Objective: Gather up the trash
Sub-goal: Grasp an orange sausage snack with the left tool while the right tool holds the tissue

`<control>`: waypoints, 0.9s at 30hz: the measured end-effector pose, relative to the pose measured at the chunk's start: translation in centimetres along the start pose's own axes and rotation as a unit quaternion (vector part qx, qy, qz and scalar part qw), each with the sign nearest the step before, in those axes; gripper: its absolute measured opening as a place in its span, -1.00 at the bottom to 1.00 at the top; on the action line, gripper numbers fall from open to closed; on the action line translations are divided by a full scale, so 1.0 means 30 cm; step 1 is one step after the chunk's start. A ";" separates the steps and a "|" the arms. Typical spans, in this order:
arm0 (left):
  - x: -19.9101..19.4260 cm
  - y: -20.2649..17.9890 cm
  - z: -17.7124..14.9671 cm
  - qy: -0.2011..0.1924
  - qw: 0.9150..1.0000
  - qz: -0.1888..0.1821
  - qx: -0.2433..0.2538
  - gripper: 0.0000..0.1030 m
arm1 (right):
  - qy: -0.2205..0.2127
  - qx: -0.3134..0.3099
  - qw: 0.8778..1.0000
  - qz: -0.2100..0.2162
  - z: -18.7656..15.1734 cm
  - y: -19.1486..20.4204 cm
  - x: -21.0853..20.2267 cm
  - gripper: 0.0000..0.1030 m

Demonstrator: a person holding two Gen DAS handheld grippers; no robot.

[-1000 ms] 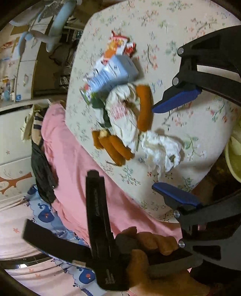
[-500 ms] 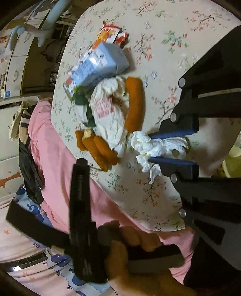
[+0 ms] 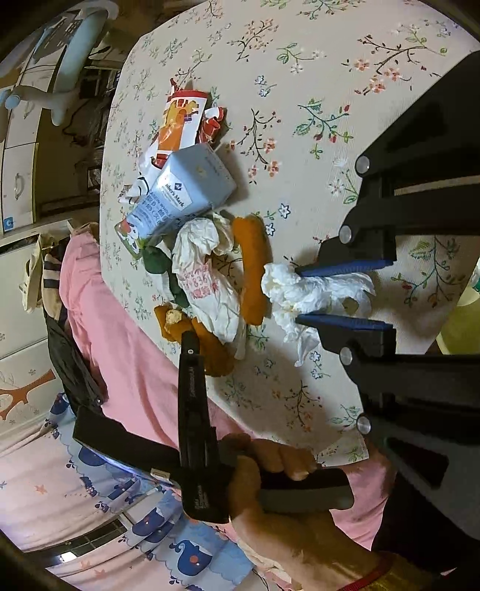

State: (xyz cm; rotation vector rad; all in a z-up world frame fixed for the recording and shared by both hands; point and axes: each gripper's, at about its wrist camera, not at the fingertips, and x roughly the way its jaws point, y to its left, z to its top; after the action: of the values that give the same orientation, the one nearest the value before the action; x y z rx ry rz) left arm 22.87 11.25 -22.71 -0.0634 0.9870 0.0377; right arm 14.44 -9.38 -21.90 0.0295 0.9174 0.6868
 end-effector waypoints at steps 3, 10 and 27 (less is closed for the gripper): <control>-0.011 -0.011 -0.008 -0.002 1.000 0.003 0.005 -0.69 | -0.007 0.003 1.000 0.001 0.004 -0.005 -0.009 -0.60; -0.184 0.042 -0.033 -0.063 0.997 0.025 -0.042 -0.69 | -0.028 0.021 0.999 0.000 -0.006 -0.033 -0.054 -0.60; -0.574 -0.130 -0.262 -0.179 0.983 0.005 -0.038 -0.69 | -0.121 -0.012 0.993 -0.001 -0.065 0.074 -0.314 -0.60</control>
State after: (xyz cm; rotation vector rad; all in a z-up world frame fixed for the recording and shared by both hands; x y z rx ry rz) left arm 7.08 6.74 -12.52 -0.1166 0.6266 0.0927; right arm 7.93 -13.39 -15.66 0.0897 0.6766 0.6765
